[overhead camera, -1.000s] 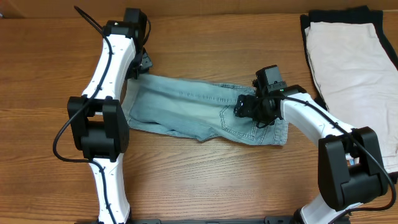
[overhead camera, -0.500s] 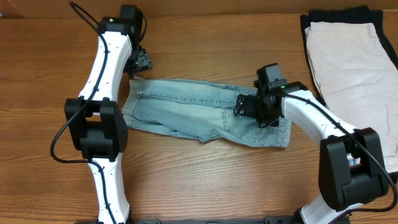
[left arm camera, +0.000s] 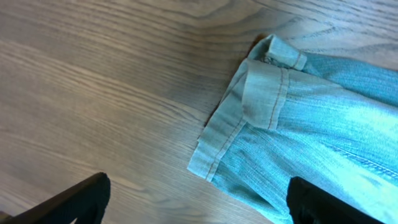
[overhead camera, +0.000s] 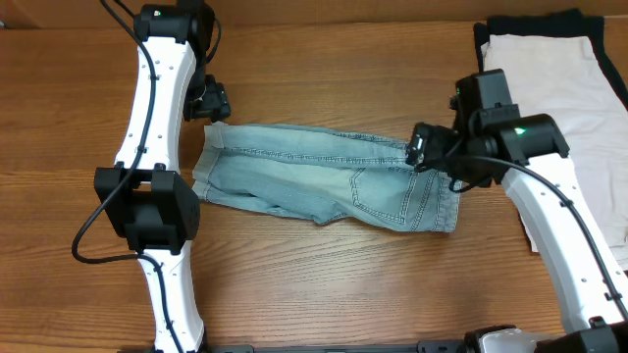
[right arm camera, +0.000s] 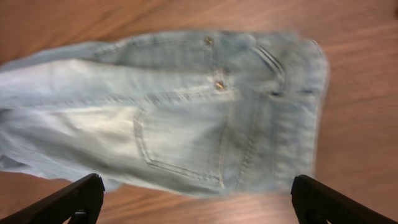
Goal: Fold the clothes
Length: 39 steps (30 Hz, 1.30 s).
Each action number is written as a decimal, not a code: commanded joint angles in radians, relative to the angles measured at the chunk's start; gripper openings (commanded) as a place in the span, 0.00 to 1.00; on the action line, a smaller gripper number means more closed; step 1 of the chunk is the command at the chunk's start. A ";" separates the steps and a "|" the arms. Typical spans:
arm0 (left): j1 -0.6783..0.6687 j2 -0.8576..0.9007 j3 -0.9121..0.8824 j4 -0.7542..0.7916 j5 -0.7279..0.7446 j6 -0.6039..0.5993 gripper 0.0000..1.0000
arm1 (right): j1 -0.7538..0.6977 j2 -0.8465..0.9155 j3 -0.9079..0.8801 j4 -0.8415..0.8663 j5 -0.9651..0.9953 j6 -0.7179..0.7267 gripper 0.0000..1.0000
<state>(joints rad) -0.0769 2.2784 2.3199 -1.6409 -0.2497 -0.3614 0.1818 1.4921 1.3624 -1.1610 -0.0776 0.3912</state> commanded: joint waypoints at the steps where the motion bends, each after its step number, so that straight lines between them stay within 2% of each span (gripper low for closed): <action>1: 0.006 -0.002 -0.060 0.020 0.016 0.049 0.91 | -0.014 0.014 -0.057 0.004 0.024 -0.004 1.00; 4: 0.011 -0.002 -0.127 0.054 0.042 0.053 0.88 | -0.038 0.015 -0.150 0.058 0.023 0.006 1.00; 8: 0.018 -0.002 -0.203 0.142 0.159 0.164 0.75 | -0.097 0.015 -0.245 0.143 -0.027 0.005 1.00; 9: 0.018 -0.002 -0.219 0.167 0.190 0.199 0.66 | -0.115 0.015 -0.261 0.161 -0.045 0.005 1.00; 10: 0.018 -0.002 -0.242 0.198 0.216 0.233 0.44 | -0.132 0.015 -0.275 0.178 -0.062 0.005 1.00; 12: 0.018 -0.002 -0.285 0.244 0.225 0.245 0.13 | -0.159 0.015 -0.293 0.198 -0.085 0.005 1.00; 13: 0.018 -0.002 -0.308 0.264 0.225 0.246 0.05 | -0.170 0.015 -0.301 0.204 -0.090 0.005 1.00; 16: 0.019 -0.002 -0.381 0.324 0.225 0.254 0.04 | -0.188 0.015 -0.319 0.220 -0.089 0.005 1.00; 22: 0.022 -0.002 -0.537 0.513 0.268 0.366 0.04 | -0.191 0.017 -0.358 0.272 -0.102 0.006 1.00; 25: 0.023 -0.002 -0.586 0.574 0.276 0.378 0.04 | -0.191 0.017 -0.391 0.304 -0.108 0.026 1.00; 39: 0.073 -0.002 -0.614 0.608 0.265 0.346 0.04 | -0.244 0.070 -0.504 0.478 -0.165 0.029 1.00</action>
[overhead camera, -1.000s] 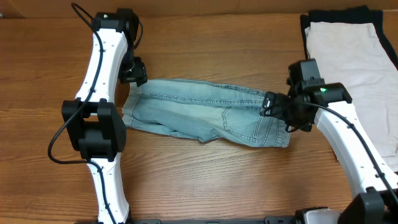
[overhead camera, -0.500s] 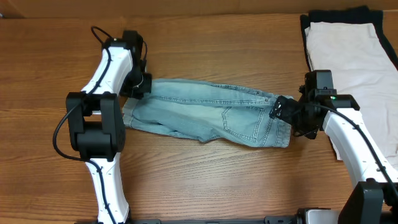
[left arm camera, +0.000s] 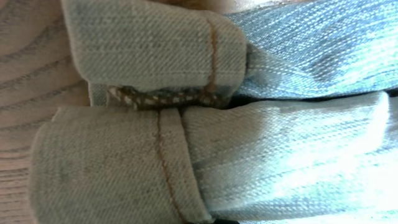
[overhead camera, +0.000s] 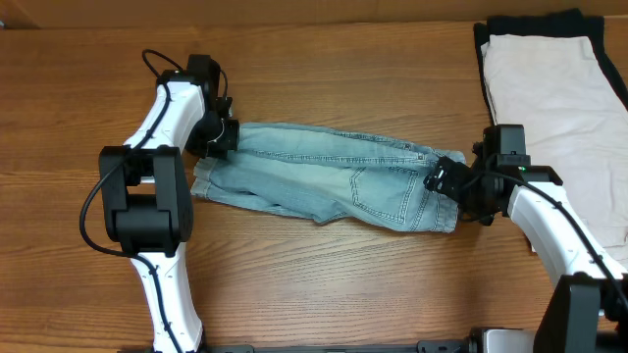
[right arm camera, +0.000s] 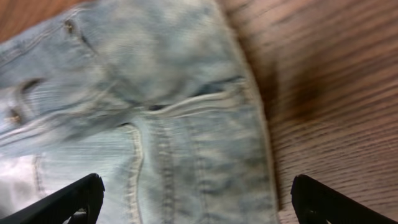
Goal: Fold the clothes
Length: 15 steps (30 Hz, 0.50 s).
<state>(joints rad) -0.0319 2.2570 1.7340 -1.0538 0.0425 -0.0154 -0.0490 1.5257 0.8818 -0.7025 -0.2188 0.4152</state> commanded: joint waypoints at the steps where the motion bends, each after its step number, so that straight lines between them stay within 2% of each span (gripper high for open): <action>1: 0.028 0.019 -0.028 0.021 -0.029 0.000 0.04 | -0.013 0.045 -0.024 0.027 -0.023 0.009 0.99; 4: 0.028 0.019 -0.028 0.020 -0.031 0.000 0.04 | -0.013 0.065 -0.024 0.056 -0.022 0.028 0.96; 9: 0.028 0.019 -0.028 0.020 -0.031 -0.009 0.04 | -0.012 0.106 -0.025 0.110 -0.034 0.071 0.79; 15: 0.028 0.019 -0.028 0.015 -0.031 -0.011 0.04 | -0.011 0.208 -0.029 0.134 -0.076 0.084 0.77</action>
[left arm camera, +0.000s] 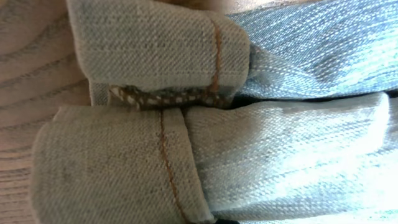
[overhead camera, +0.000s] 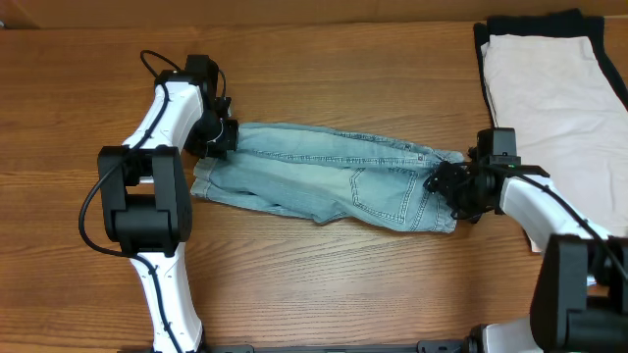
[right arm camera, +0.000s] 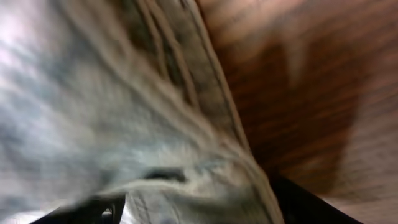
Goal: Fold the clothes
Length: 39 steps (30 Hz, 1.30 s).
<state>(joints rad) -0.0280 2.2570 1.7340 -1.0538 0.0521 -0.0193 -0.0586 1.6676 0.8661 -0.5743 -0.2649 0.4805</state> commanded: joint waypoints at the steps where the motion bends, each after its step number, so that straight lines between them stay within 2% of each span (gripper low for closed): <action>1: 0.024 0.019 -0.028 0.015 -0.040 -0.007 0.04 | -0.002 0.083 -0.014 0.008 -0.034 0.019 0.77; 4: 0.024 0.019 -0.028 0.016 -0.040 -0.014 0.04 | -0.002 0.133 -0.014 0.025 -0.082 0.018 0.67; 5: 0.024 0.019 -0.028 0.015 -0.040 -0.014 0.04 | -0.002 0.145 -0.014 0.032 -0.102 0.018 0.59; 8: 0.022 0.019 -0.028 0.011 -0.039 -0.023 0.04 | -0.002 0.156 -0.014 0.042 -0.122 0.018 0.07; 9: 0.022 0.019 -0.028 0.008 -0.039 -0.031 0.04 | -0.002 0.155 -0.014 0.042 -0.122 0.018 0.04; 13: 0.022 0.019 -0.028 -0.010 0.016 -0.041 0.04 | -0.026 0.153 -0.005 0.032 -0.122 0.016 0.04; 14: 0.022 0.019 -0.027 -0.018 0.072 -0.040 0.04 | -0.047 0.149 0.013 0.007 -0.122 -0.010 0.04; 15: 0.021 0.019 -0.028 -0.027 0.143 -0.040 0.04 | -0.077 0.139 0.051 -0.052 -0.122 -0.045 0.04; 19: 0.005 0.019 -0.028 -0.053 0.257 -0.039 0.04 | -0.151 0.105 0.172 -0.222 -0.123 -0.130 0.04; 26: -0.079 0.019 -0.028 -0.082 0.307 -0.040 0.04 | -0.197 0.016 0.391 -0.464 -0.122 -0.247 0.04; 32: -0.177 0.019 -0.028 -0.029 0.340 -0.056 0.04 | -0.110 -0.048 0.504 -0.573 -0.122 -0.272 0.04; 39: -0.216 0.019 -0.028 0.027 0.319 -0.120 0.04 | 0.124 -0.069 0.517 -0.535 -0.123 -0.184 0.04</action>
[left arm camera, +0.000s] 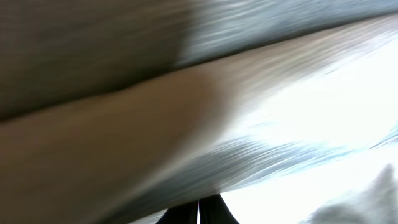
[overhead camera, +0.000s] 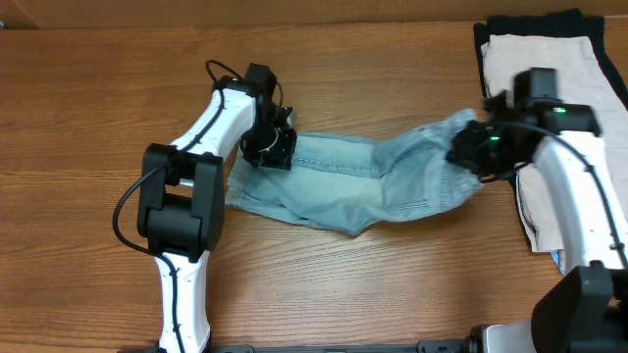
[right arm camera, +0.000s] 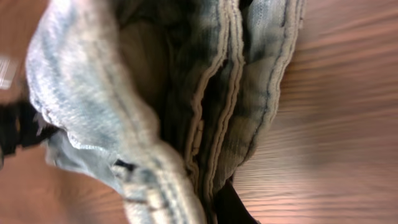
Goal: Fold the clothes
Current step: 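Lift the waistband with the right gripper and fold it left onto the legs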
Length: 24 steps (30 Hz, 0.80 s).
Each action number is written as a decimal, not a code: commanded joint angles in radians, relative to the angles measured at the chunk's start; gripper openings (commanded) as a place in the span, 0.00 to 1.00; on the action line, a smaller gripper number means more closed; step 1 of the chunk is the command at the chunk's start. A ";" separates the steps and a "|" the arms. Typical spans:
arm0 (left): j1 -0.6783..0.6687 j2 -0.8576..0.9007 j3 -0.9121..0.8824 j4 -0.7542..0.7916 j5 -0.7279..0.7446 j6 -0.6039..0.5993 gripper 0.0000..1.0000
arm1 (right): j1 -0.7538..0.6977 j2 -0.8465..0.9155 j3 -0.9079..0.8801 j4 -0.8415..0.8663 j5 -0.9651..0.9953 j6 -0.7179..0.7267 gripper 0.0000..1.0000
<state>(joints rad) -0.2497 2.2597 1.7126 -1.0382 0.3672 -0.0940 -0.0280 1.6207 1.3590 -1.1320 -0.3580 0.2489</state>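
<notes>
Light-blue jeans (overhead camera: 363, 191) lie across the middle of the table, bunched and sagging between both arms. My left gripper (overhead camera: 270, 147) is shut on the leg end, which is drawn in toward the middle. In the left wrist view blurred denim (left arm camera: 280, 124) fills the frame, with the fingertips (left arm camera: 208, 216) pressed together at the bottom. My right gripper (overhead camera: 469, 149) is shut on the waistband end, held up off the wood. The right wrist view shows the folded waistband (right arm camera: 205, 93) clamped over a dark finger (right arm camera: 233, 205).
A white garment (overhead camera: 549, 78) lies on a black cloth at the back right, just behind the right arm. Bare wooden table (overhead camera: 343, 294) spreads in front of the jeans and to the left of the left arm.
My left gripper has moved to the right with the leg cuffs. My right gripper has lifted the waistband off the table and moved it back. The jeans are now shorter and slack.
Both grippers were open above the flat jeans, left over the cuffs, right over the waist. Then each was down at its end, and then closing on the cloth. Now both hold their ends, the cuffs are drawn right and the waist is raised.
</notes>
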 commanded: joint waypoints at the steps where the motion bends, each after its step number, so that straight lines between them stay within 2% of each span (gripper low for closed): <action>1: 0.006 0.016 -0.006 0.012 -0.002 -0.046 0.04 | 0.125 -0.022 0.024 0.042 -0.030 0.070 0.04; 8: 0.007 0.016 -0.006 0.014 -0.038 -0.041 0.04 | 0.304 -0.022 0.040 0.165 -0.032 0.171 0.04; 11: 0.010 0.016 0.021 -0.035 -0.072 -0.021 0.04 | 0.304 -0.022 0.092 0.107 -0.023 0.161 0.04; 15: 0.026 0.016 0.105 -0.141 -0.071 0.065 0.04 | 0.257 -0.022 0.205 -0.031 0.029 0.064 0.04; 21: 0.035 0.016 0.182 -0.187 -0.023 0.199 0.30 | 0.154 -0.022 0.397 -0.259 0.141 -0.069 0.04; 24: 0.034 0.016 0.181 -0.179 0.017 0.231 0.36 | 0.098 -0.022 0.420 -0.293 0.141 -0.107 0.04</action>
<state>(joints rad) -0.2176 2.2688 1.8786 -1.2179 0.3332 0.0593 0.1097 1.6196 1.7359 -1.4166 -0.2428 0.2192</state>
